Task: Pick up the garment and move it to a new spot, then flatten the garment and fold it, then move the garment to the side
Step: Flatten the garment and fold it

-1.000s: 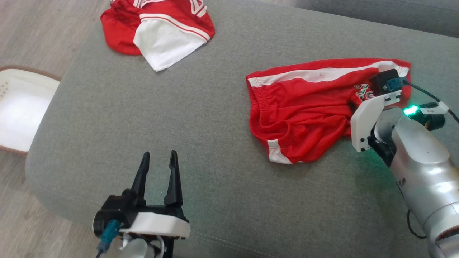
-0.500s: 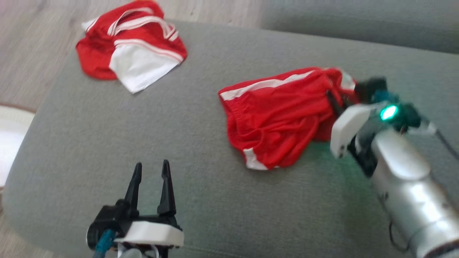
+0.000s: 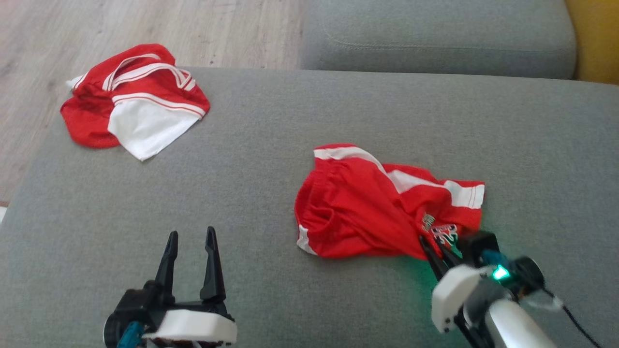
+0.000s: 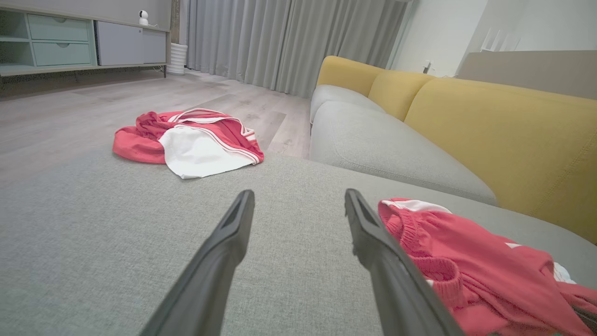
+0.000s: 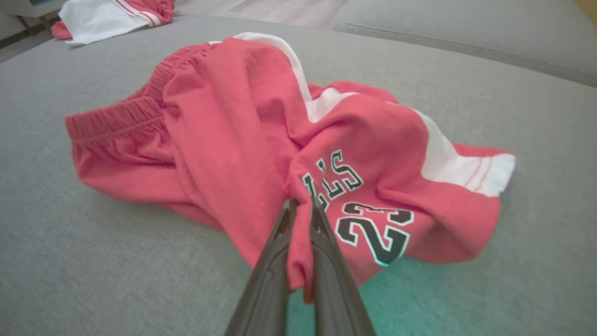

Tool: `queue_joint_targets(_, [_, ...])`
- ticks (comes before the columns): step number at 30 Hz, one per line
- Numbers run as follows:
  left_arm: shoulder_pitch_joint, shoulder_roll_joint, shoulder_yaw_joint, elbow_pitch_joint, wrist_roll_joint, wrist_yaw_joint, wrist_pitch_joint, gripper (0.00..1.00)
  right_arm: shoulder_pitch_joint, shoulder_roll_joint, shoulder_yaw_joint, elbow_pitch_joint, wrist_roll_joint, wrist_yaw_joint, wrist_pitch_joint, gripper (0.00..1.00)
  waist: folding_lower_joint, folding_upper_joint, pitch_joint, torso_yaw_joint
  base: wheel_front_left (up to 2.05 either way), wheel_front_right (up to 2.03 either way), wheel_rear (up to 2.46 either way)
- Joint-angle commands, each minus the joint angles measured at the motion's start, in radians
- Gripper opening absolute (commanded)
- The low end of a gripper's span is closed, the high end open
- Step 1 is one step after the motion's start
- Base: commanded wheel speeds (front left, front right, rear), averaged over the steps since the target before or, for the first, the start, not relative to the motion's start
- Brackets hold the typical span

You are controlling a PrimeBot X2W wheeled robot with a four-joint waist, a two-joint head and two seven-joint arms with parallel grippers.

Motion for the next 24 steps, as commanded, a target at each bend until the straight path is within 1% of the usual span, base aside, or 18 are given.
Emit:
queue_joint_targets(1, [-0.021,0.014,0.030,-0.040,-0.004,0.007,-0.001,1.00,0.015,0.018,-0.028,-0.073,-0.055,0.007,-0.005,0.00,0.0002,-0.0001,-0.005,-0.008,0.00,0.00,0.00])
queue_joint_targets(2, [-0.021,0.014,0.029,-0.041,-0.004,0.008,0.000,1.00,0.038,0.029,-0.051,-0.093,-0.076,0.007,-0.008,0.10,0.0002,-0.0001,-0.007,-0.010,0.00,0.00,0.00])
queue_joint_targets(3, [-0.020,0.015,0.028,-0.042,-0.004,0.008,0.001,1.00,0.061,0.041,-0.075,-0.112,-0.093,0.007,-0.013,0.39,0.0002,-0.0001,-0.008,-0.012,0.00,0.00,0.00])
queue_joint_targets(4, [-0.020,0.015,0.028,-0.042,-0.004,0.008,0.001,1.00,0.061,0.041,-0.075,-0.112,-0.093,0.007,-0.013,0.39,0.0002,-0.0001,-0.008,-0.012,0.00,0.00,0.00])
queue_joint_targets(5, [-0.020,0.015,0.026,-0.043,-0.004,0.009,0.002,1.00,0.081,0.050,-0.096,-0.131,-0.110,0.007,-0.019,1.00,0.0002,-0.0001,-0.009,-0.013,0.00,0.00,0.00])
queue_joint_targets(7, [-0.019,0.015,0.023,-0.043,-0.005,0.009,0.004,1.00,0.117,0.065,-0.133,-0.165,-0.138,0.007,-0.028,1.00,0.0002,-0.0001,-0.012,-0.015,0.00,0.00,0.00])
queue_joint_targets(11, [-0.020,0.012,0.017,-0.039,-0.007,0.011,0.005,1.00,0.174,0.079,-0.193,-0.231,-0.144,0.007,-0.050,1.00,0.0002,-0.0001,-0.020,-0.017,0.00,0.00,0.00])
queue_joint_targets(17, [-0.028,0.011,0.017,-0.030,-0.012,0.011,0.002,1.00,0.220,0.081,-0.254,-0.332,-0.088,0.007,-0.076,1.00,0.0002,-0.0001,-0.046,-0.028,0.00,0.00,0.00])
queue_joint_targets(24, [-0.019,0.011,0.008,-0.004,-0.019,0.001,-0.001,1.00,0.272,0.081,-0.336,-0.409,-0.077,0.007,-0.082,1.00,0.0002,-0.0001,-0.083,-0.036,0.00,0.00,0.00])
